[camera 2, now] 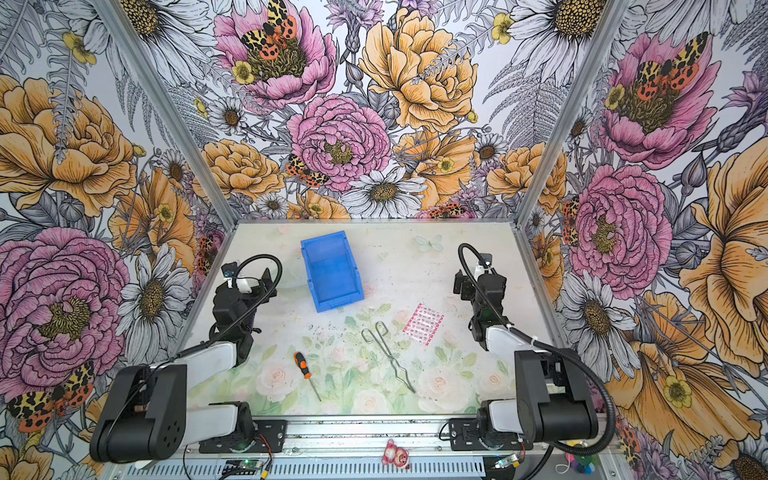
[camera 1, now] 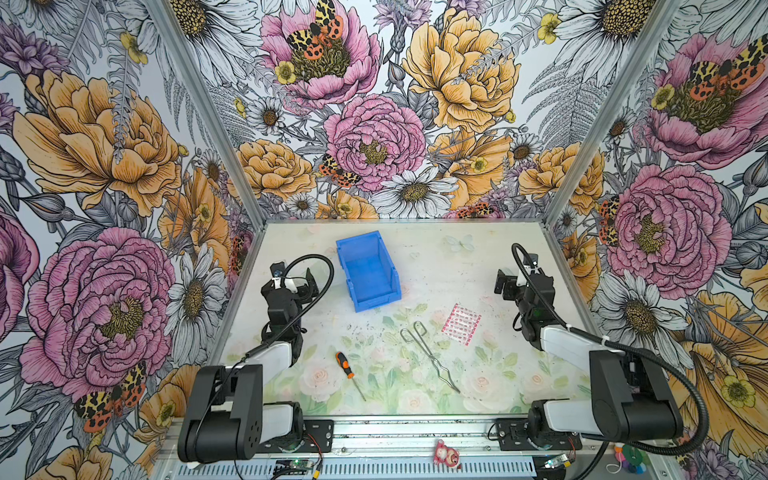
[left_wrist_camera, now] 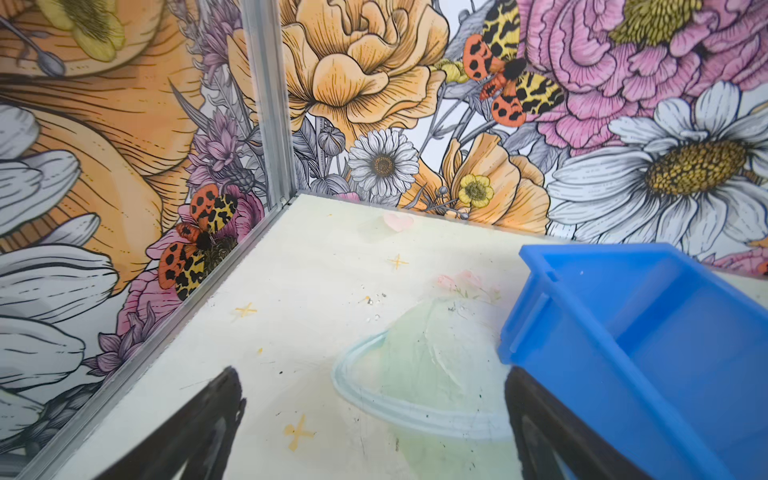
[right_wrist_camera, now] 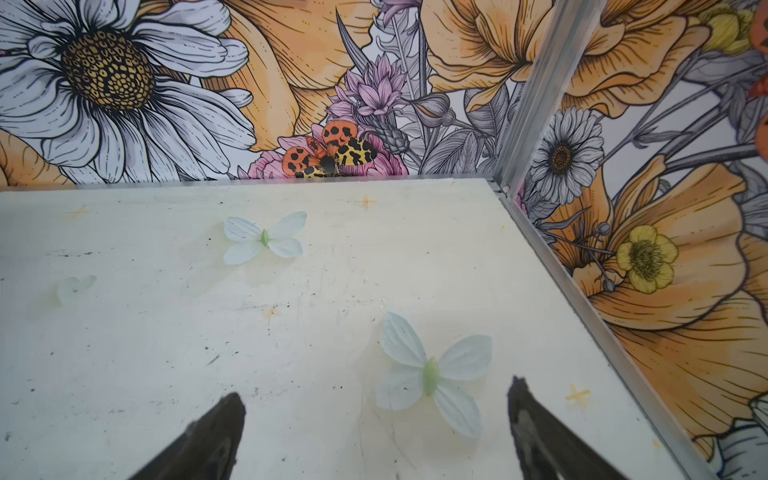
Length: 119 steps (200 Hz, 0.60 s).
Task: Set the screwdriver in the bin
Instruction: 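Move the left gripper over the orange-handled screwdriver while the right arm advances toward the tongs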
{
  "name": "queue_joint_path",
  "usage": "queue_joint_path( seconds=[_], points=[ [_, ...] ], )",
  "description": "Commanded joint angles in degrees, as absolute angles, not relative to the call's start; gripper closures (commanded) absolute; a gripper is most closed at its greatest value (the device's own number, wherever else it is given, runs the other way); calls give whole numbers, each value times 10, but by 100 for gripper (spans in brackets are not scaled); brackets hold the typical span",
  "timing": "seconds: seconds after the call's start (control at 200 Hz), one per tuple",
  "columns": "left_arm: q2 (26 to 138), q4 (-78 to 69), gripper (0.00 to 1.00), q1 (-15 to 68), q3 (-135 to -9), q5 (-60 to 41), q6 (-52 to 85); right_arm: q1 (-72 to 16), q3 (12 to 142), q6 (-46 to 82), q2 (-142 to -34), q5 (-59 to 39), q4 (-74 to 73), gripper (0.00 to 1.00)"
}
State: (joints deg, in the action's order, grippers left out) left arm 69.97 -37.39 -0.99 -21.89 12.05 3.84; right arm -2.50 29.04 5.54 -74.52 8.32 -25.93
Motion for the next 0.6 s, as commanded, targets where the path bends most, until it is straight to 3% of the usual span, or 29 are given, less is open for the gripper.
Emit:
queue_joint_path(
  seconds=[0.0, 0.135, 0.255, 0.395, 0.591],
  points=[
    [636, -168, 1, -15, -267, 160, 110, -55, 314, 95, -666, 125, -121, 1],
    [580, 32, 1, -12, -330, 150, 232, -86, 359, 217, -588, 181, 53, 1],
    [543, 157, 1, 9, -356, 76, 290, -105, 392, 283, -547, 129, 190, 1],
    [493, 252, 1, 50, -350, 6, 337, -139, 400, 312, -514, 30, 252, 0],
    [421, 387, 1, 147, -351, 12, 382, -267, 402, 302, -487, 59, 283, 0]
  ],
)
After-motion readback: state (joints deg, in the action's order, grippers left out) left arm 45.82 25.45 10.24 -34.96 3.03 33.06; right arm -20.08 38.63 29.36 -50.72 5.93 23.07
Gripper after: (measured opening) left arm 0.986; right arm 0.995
